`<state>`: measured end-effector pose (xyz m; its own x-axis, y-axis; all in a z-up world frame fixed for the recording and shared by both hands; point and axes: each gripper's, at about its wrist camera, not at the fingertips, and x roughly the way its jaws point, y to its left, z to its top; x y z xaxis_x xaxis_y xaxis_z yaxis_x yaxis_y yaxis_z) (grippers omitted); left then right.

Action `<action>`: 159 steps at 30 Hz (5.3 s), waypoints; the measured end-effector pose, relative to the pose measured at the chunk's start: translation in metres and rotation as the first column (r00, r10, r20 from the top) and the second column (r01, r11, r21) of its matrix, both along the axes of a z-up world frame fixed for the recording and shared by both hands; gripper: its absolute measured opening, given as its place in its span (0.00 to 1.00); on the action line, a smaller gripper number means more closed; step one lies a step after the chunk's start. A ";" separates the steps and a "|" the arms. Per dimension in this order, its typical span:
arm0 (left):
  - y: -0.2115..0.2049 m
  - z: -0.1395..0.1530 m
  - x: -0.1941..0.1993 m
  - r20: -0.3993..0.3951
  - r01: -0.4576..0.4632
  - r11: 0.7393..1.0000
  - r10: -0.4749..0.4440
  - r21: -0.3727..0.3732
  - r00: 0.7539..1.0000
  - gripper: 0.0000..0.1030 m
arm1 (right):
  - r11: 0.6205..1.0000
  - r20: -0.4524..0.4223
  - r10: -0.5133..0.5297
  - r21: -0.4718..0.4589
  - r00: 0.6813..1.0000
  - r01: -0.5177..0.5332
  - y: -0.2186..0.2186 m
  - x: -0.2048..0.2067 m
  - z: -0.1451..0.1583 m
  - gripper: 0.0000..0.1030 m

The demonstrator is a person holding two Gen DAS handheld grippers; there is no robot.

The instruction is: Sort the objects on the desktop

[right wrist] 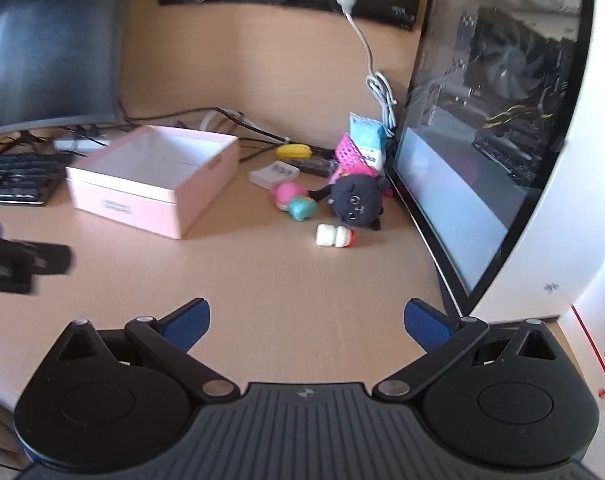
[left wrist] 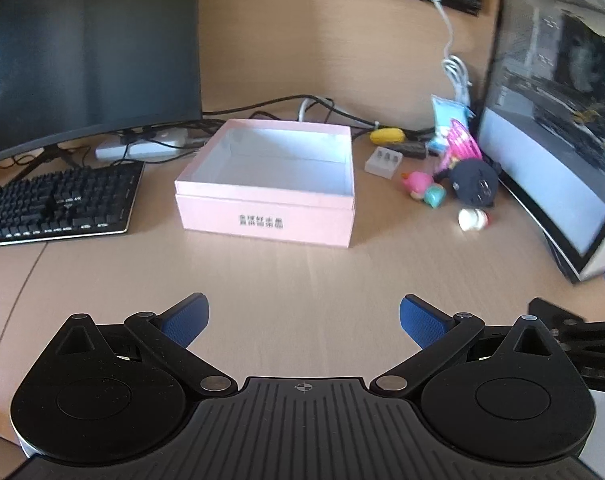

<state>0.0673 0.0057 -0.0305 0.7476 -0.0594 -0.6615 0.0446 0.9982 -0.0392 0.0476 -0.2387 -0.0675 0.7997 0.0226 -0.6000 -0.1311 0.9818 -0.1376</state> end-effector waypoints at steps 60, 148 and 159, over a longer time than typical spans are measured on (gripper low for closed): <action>0.159 -0.029 0.145 0.008 -0.184 0.961 0.189 -0.208 0.982 1.00 | 0.832 -0.224 0.545 0.262 0.808 -0.489 0.137 0.254 -0.058 0.80; 0.092 0.062 0.117 0.209 -0.051 0.998 0.045 0.026 0.977 0.75 | 0.774 0.156 0.587 0.179 0.795 -0.607 0.105 0.136 0.085 0.69; 0.101 0.048 0.121 0.209 -0.047 0.998 0.035 0.049 0.977 0.99 | 0.757 -0.197 0.653 0.140 0.732 -0.638 0.114 0.102 -0.022 0.77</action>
<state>0.1884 0.1066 0.0176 0.8702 0.0050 -0.4926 0.0052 0.9998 0.0195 0.1494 -0.1246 -0.0898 0.4266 0.5251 -0.7364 -0.7553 0.6547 0.0293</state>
